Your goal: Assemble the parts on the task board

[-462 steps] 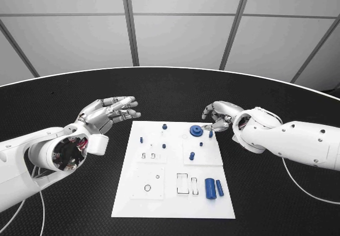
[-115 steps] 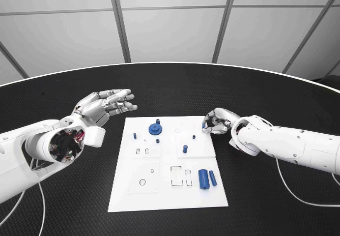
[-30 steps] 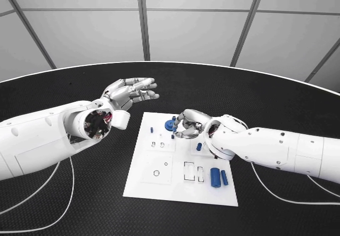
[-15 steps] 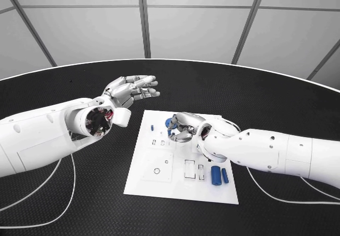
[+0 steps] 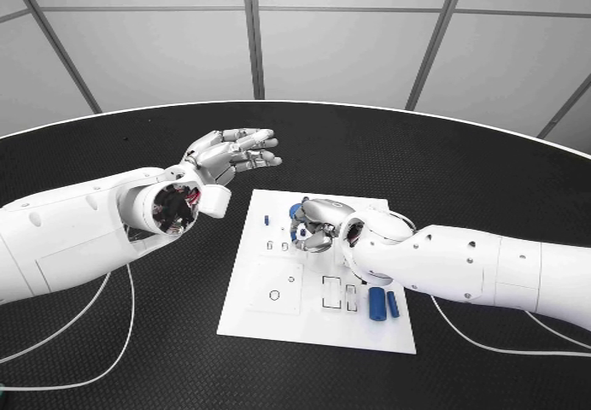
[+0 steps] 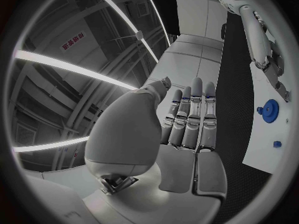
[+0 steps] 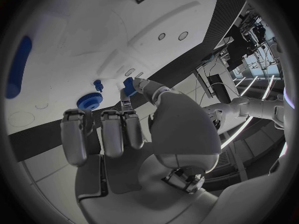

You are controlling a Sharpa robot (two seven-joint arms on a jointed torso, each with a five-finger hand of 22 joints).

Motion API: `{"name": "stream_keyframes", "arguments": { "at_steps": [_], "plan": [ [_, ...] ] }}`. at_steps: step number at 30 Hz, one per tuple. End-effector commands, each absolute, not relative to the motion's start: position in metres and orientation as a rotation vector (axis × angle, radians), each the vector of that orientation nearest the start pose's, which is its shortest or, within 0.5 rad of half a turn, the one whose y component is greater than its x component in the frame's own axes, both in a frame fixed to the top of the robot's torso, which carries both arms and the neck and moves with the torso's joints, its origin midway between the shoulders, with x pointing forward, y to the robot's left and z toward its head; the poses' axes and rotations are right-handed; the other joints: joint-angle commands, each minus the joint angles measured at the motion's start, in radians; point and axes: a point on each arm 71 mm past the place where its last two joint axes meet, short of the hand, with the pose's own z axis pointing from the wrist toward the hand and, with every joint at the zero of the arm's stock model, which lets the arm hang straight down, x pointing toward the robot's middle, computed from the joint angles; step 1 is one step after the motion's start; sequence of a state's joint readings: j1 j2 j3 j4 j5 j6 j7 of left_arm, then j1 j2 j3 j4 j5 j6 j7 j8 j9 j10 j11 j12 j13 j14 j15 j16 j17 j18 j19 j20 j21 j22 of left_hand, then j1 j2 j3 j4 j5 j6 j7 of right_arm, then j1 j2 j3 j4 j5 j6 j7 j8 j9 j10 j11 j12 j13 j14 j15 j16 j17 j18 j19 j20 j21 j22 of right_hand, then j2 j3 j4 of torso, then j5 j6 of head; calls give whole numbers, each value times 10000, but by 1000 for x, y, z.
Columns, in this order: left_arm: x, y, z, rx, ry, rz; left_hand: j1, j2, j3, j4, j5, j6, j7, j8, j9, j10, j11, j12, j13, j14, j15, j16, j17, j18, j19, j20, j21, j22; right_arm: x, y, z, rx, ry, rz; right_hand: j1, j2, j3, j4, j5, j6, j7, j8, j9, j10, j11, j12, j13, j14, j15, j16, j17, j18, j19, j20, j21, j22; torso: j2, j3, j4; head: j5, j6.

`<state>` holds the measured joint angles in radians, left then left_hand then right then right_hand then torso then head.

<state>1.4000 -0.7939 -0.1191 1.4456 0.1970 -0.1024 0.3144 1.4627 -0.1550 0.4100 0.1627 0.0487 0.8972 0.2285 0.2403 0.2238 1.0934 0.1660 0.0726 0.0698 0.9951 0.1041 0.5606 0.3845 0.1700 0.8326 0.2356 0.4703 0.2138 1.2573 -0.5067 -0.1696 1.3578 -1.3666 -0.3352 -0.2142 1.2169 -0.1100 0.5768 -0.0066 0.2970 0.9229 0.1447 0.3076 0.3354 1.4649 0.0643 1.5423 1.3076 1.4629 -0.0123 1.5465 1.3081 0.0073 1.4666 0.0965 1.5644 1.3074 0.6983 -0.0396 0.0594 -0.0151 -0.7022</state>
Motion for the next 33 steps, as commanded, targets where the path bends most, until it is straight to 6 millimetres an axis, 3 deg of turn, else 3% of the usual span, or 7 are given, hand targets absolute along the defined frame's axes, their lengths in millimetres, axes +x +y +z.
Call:
{"name": "stream_keyframes", "arguments": {
  "at_steps": [1, 11, 22, 28, 33],
  "plan": [
    [522, 199, -117, -11538, 14655, -17467, -97, -29, 67, -5, 12, -78, 28, -49, 9, -82, 1, -43, 11, -79, 11, 45, 14, 111, -55, 7, 58, 15, 496, -80, -210, -1890, 17546, 6962, -72, 6, 55, 11, 68, -1, 2, 64, 5, 813, -26, 12, 2355, 944, 4, 20, 2029, -73, 1042, -22, 64, 2634, -3, 2, 3, 14, -10],
    [522, 199, -117, -11539, 14660, -17468, -97, -29, 67, -5, 12, -78, 28, -49, 9, -82, 1, -43, 11, -79, 11, 45, 14, 111, -55, 7, 58, 15, 493, -77, -221, -1800, 17648, 6945, -82, 5, 55, 15, 78, -5, 5, 63, 6, 806, -23, 4, 2347, 941, 7, 16, 2019, -73, 1042, -20, 64, 2634, 25, 30, 23, 68, -31],
    [522, 200, -117, -11554, 14660, -17444, -97, -29, 67, -5, 12, -78, 28, -49, 9, -82, 1, -43, 11, -79, 11, 45, 14, 111, -55, 7, 58, 15, 491, -75, -226, -1696, 17616, 6992, -87, 9, 57, 16, 88, -6, 5, 63, 7, 808, -23, 7, 2350, 939, 11, 11, 2006, -73, 1042, -18, 64, 2634, 28, 15, 0, 71, -81],
    [523, 201, -117, -11566, 14655, -17423, -122, -32, 93, -21, 11, -73, 24, -44, 18, -72, -2, -39, 13, -82, 10, 54, 19, 112, -64, 9, 68, 15, 491, -75, -227, -1723, 17699, 6953, -87, 9, 57, 16, 88, -6, 5, 63, 7, 808, -23, 7, 2350, 939, 11, 11, 2006, -73, 1042, -18, 64, 2634, 18, 31, -25, 50, -112],
    [522, 202, -117, -11569, 14658, -17422, -122, -32, 93, -21, 11, -73, 24, -44, 18, -72, -2, -39, 13, -82, 10, 54, 19, 112, -64, 9, 68, 15, 491, -76, -228, -1759, 17823, 6895, -87, 9, 57, 16, 88, -6, 5, 63, 7, 808, -23, 7, 2350, 939, 11, 11, 2006, -73, 1042, -18, 64, 2634, 29, 9, 9, 25, -139]
  ]
}}
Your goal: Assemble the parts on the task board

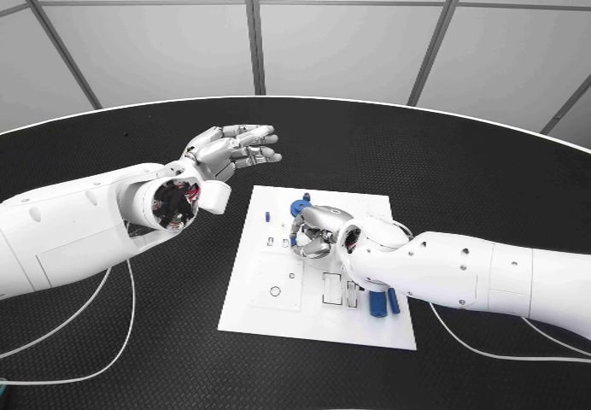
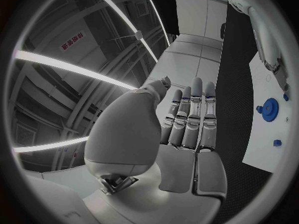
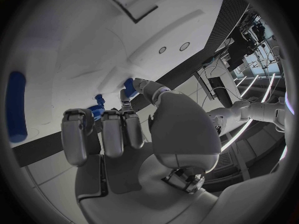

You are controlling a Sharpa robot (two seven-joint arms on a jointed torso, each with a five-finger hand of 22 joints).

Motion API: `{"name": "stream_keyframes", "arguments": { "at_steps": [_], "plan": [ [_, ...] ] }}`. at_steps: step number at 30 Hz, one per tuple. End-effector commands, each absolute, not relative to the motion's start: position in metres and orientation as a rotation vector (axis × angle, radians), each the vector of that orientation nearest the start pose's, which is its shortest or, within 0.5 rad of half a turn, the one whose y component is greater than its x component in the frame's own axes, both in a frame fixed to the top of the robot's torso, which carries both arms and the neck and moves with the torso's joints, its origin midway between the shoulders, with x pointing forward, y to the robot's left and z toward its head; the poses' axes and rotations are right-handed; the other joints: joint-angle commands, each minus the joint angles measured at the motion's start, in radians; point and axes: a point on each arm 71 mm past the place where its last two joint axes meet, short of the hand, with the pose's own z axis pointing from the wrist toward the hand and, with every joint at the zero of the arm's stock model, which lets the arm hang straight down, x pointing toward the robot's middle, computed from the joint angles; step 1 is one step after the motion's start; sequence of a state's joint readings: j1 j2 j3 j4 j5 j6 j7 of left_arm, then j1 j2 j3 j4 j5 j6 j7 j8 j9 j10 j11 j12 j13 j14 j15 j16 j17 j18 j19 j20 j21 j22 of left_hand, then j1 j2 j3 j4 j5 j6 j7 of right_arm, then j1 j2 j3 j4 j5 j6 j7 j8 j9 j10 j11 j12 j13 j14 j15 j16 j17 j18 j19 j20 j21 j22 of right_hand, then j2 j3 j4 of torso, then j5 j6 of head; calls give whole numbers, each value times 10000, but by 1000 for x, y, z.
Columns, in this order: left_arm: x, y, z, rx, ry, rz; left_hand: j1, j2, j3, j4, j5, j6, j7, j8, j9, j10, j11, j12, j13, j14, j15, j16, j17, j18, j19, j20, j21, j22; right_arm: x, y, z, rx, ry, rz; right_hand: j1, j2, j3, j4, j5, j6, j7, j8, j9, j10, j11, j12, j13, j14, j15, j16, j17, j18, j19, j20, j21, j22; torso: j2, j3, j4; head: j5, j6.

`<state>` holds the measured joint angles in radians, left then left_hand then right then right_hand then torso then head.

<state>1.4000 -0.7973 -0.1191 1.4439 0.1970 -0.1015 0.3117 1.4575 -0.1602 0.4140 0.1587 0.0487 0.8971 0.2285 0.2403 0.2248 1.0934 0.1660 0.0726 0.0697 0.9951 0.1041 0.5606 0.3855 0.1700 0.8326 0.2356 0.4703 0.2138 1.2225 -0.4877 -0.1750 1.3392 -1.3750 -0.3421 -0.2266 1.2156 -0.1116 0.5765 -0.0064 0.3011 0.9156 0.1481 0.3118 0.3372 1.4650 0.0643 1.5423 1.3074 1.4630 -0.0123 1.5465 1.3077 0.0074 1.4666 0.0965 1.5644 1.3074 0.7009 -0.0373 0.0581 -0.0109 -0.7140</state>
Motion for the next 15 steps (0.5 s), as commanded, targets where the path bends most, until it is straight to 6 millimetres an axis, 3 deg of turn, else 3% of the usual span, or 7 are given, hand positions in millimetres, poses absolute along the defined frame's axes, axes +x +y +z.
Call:
{"name": "stream_keyframes", "arguments": {
  "at_steps": [1, 15],
  "plan": [
    [522, 202, -117, -11571, 14660, -17421, -70, 20, 53, 19, 11, -73, 24, -44, 8, -72, -2, -39, 14, -82, 9, 54, 9, 112, -64, 9, 68, 15, 491, -76, -228, -1760, 17840, 6881, -74, 25, 60, 15, 47, 66, -29, 21, -12, 808, -23, 7, 2353, 938, 11, 12, 2010, -74, 1042, -18, 64, 2634, 1, -12, 29, -19, -20],
    [522, 203, -117, -11586, 14663, -17402, -70, 20, 53, 19, 11, -73, 24, -44, 8, -72, -2, -39, 14, -82, 9, 54, 9, 112, -64, 9, 68, 15, 492, -77, -229, -1712, 17921, 6757, -195, -81, 2, 32, 61, -29, 8, -26, -22, 744, 8, -61, 2285, 933, 47, 3, 1990, -74, 1042, 13, 64, 2634, -8, -15, 20, -13, -69]
  ]
}}
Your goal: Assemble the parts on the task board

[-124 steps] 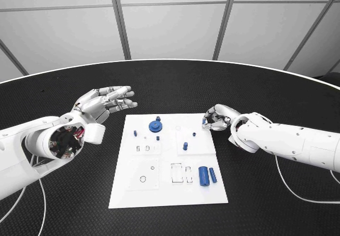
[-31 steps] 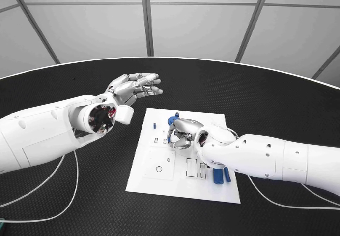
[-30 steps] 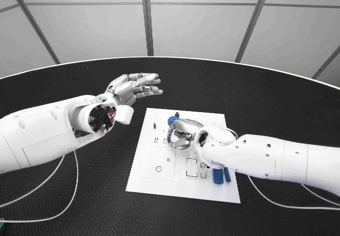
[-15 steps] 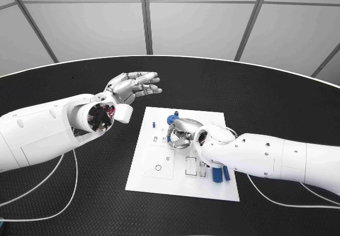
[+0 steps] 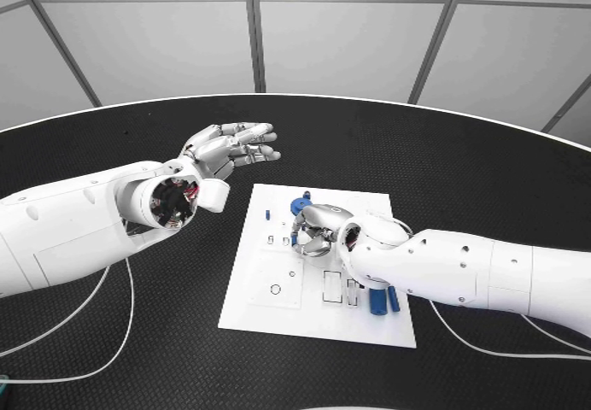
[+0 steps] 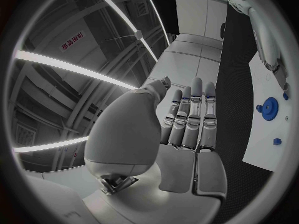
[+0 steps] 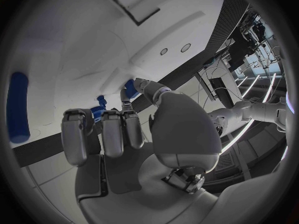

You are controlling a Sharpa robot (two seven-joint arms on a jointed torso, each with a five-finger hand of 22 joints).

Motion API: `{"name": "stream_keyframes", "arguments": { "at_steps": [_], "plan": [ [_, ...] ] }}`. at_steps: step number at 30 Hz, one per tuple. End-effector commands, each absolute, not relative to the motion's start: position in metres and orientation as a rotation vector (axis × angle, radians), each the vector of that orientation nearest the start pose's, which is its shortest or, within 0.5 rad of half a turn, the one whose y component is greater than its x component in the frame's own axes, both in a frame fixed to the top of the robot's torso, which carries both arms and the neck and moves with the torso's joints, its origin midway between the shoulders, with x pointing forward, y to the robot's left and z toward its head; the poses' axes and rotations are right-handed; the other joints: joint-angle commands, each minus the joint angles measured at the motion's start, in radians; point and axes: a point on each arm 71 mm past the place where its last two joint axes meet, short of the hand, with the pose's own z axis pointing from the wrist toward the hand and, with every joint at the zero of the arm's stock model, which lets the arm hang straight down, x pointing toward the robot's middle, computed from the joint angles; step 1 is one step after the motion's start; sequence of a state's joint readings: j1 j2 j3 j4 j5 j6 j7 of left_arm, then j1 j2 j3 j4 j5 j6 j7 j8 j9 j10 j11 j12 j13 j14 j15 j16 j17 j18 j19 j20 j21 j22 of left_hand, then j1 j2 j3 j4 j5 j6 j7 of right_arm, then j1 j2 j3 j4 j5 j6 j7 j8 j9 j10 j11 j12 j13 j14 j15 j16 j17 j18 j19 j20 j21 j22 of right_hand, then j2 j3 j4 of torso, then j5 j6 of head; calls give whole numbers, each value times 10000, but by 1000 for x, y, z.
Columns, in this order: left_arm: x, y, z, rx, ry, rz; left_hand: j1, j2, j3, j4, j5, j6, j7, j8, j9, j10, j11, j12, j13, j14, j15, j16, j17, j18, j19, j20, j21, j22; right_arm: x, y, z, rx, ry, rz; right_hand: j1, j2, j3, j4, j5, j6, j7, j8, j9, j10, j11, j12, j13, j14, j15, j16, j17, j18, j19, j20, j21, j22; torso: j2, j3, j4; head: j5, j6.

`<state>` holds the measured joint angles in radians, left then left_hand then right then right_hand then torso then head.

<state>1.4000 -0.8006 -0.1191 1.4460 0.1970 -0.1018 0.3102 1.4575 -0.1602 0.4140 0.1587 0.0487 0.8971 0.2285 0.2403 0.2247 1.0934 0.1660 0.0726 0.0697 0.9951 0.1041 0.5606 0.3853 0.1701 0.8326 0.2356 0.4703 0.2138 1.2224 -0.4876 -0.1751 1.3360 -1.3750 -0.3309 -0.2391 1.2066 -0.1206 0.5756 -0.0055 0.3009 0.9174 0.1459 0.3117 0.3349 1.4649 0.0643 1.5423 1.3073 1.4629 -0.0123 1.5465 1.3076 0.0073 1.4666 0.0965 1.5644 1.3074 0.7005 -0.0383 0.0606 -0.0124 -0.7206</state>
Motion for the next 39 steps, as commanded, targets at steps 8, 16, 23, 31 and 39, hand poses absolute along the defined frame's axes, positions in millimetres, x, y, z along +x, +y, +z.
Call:
{"name": "stream_keyframes", "arguments": {
  "at_steps": [8, 16, 23, 31, 39],
  "plan": [
    [522, 203, -117, -11594, 14679, -17395, -96, 14, 60, 17, 11, -74, 25, -43, 14, -72, -1, -39, 14, -86, 11, 58, 13, 111, -69, 10, 72, 15, 492, -77, -229, -1640, 17852, 6739, -218, -66, -57, 67, -37, -119, 61, -67, -11, 711, 39, -95, 2253, 928, 79, -6, 1967, -66, 1024, 43, 43, 2616, -6, -8, -3, -1, -16],
    [522, 203, -117, -11596, 14686, -17395, -96, 14, 60, 17, 11, -74, 25, -43, 14, -72, -1, -39, 14, -86, 11, 58, 13, 111, -69, 10, 72, 15, 493, -77, -228, -1593, 17802, 6728, -304, -114, -119, 111, -148, -157, 77, -91, -18, 699, 56, -105, 2243, 927, 99, -8, 1963, -63, 1019, 64, 36, 2610, -4, -5, -4, -18, -19],
    [522, 203, -117, -11599, 14693, -17391, -96, 14, 60, 17, 11, -74, 25, -43, 14, -72, -1, -39, 14, -86, 11, 58, 13, 111, -69, 10, 72, 15, 493, -76, -228, -1603, 17799, 6738, -318, -125, -131, 118, -165, -173, 82, -101, -21, 692, 60, -113, 2236, 926, 102, -10, 1960, -63, 1016, 68, 33, 2608, 4, -2, 6, -22, -32],
    [522, 203, -117, -11599, 14705, -17393, -96, 14, 60, 17, 11, -74, 25, -43, 14, -72, -1, -39, 14, -86, 11, 58, 13, 111, -69, 10, 72, 15, 493, -76, -229, -1644, 17825, 6748, -335, -139, -145, 128, -196, -216, 95, -127, -32, 653, 69, -154, 2194, 921, 111, -19, 1938, -54, 997, 77, 8, 2588, -9, -2, -6, -28, -57],
    [522, 202, -118, -11602, 14722, -17393, -96, 14, 60, 17, 11, -74, 25, -43, 14, -72, -1, -39, 14, -86, 11, 58, 13, 111, -69, 10, 72, 15, 493, -76, -229, -1709, 17837, 6789, -343, -218, -170, 110, -230, -378, 157, -235, -75, 588, 119, -221, 2130, 913, 149, -30, 1911, -46, 977, 109, -16, 2568, -4, -5, -7, -41, -64]
  ]
}}
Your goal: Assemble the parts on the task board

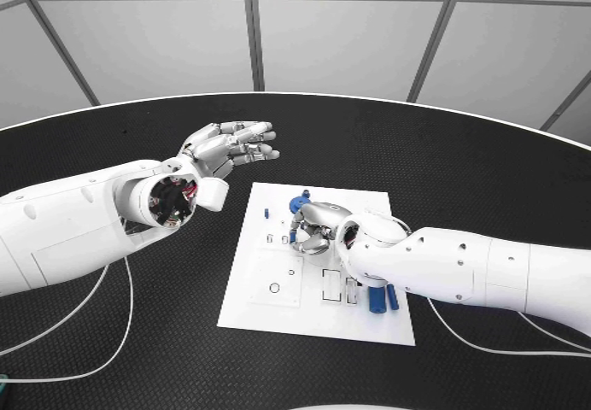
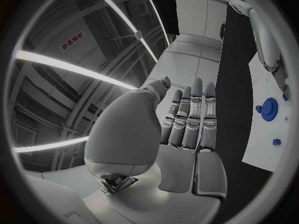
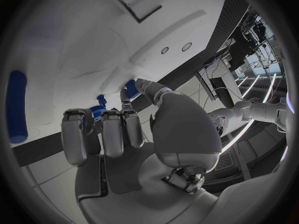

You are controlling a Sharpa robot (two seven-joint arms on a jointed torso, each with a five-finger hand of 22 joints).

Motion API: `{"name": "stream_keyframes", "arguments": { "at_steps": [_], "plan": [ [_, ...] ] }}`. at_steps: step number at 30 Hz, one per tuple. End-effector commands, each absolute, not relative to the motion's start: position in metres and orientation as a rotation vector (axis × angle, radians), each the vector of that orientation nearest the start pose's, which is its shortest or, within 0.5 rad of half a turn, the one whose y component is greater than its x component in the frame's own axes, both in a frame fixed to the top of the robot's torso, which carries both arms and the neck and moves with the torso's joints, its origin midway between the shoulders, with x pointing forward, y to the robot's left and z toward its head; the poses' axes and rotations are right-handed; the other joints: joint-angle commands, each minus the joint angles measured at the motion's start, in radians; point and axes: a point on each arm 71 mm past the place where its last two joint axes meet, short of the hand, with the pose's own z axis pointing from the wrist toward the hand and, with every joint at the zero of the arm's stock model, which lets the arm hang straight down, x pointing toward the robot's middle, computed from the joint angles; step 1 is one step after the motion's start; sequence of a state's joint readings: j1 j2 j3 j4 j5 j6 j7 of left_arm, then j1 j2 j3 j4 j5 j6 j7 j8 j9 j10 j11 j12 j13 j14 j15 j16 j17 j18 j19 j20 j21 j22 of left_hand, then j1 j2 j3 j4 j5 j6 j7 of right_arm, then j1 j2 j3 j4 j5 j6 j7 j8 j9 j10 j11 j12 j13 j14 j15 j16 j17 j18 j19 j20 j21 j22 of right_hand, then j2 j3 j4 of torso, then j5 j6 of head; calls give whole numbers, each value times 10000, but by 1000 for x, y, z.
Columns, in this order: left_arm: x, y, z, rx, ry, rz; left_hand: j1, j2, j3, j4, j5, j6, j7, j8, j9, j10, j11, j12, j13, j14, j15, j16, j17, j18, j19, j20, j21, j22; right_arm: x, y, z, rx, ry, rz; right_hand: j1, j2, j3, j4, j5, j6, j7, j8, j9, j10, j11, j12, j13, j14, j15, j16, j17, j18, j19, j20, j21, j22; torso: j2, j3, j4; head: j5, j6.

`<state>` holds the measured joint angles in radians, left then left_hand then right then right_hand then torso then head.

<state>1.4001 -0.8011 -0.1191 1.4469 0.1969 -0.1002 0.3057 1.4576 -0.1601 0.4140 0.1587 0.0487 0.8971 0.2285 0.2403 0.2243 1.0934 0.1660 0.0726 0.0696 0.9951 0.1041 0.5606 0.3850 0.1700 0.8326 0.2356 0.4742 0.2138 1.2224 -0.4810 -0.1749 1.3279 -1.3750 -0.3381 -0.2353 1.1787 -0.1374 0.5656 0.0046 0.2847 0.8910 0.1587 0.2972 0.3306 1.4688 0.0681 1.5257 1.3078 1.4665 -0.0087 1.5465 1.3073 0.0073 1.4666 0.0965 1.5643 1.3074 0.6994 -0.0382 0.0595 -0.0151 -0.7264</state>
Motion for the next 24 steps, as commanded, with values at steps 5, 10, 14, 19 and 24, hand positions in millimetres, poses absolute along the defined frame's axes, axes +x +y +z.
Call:
{"name": "stream_keyframes", "arguments": {
  "at_steps": [5, 10, 14, 19, 24],
  "plan": [
    [522, 202, -118, -11604, 14737, -17396, -132, 2, 66, 16, 11, -82, 29, -46, 21, -76, 2, -42, 14, -92, 14, 62, 19, 111, -76, 13, 38, 14, 494, -76, -229, -1700, 17832, 6777, -81, -86, -89, 11, -86, -153, 48, -120, -45, 525, 99, -79, 2101, 874, 131, -35, 1901, -41, 966, 123, -30, 2557, 4, -10, 7, -18, -7],
    [522, 202, -118, -11606, 14746, -17398, -132, 2, 66, 16, 11, -82, 29, -46, 21, -76, 2, -42, 14, -92, 14, 62, 19, 111, -76, 13, 38, 14, 494, -76, -229, -1671, 17808, 6760, -88, -98, -96, 14, -95, -172, 57, -134, -50, 506, 108, -99, 2081, 871, 139, -41, 1887, -40, 962, 129, -34, 2554, 5, -6, 10, -21, -15],
    [522, 203, -118, -11609, 14747, -17392, -132, 2, 66, 16, 11, -82, 29, -46, 21, -76, 2, -42, 14, -92, 14, 62, 19, 111, -76, 13, 38, 14, 494, -76, -229, -1660, 17784, 6766, -122, -127, -120, 34, -128, -221, 83, -170, -65, 482, 131, -122, 2059, 867, 159, -47, 1874, -35, 952, 148, -48, 2543, 3, -4, 2, -21, -18],
    [522, 203, -118, -11612, 14754, -17388, -132, 2, 66, 16, 11, -82, 29, -46, 21, -76, 2, -42, 14, -92, 14, 62, 19, 111, -76, 13, 38, 14, 494, -76, -228, -1654, 17756, 6783, -188, -193, -195, 77, -394, -313, 123, -236, -92, 441, 174, -161, 2019, 866, 202, -49, 1871, -32, 944, 192, -57, 2536, 12, -3, 4, -25, -18],
    [522, 202, -118, -11614, 14760, -17386, -157, -2, 65, 21, 11, -86, 33, -47, 23, -79, 6, -44, 14, -96, 18, 63, 20, 110, -80, 15, 39, 13, 494, -75, -228, -1654, 17714, 6817, -229, -263, -254, 99, -531, -371, 144, -276, -108, 382, 195, -221, 1960, 860, 222, -58, 1850, -24, 926, 215, -81, 2518, 4, -5, -1, -26, -28]
  ]
}}
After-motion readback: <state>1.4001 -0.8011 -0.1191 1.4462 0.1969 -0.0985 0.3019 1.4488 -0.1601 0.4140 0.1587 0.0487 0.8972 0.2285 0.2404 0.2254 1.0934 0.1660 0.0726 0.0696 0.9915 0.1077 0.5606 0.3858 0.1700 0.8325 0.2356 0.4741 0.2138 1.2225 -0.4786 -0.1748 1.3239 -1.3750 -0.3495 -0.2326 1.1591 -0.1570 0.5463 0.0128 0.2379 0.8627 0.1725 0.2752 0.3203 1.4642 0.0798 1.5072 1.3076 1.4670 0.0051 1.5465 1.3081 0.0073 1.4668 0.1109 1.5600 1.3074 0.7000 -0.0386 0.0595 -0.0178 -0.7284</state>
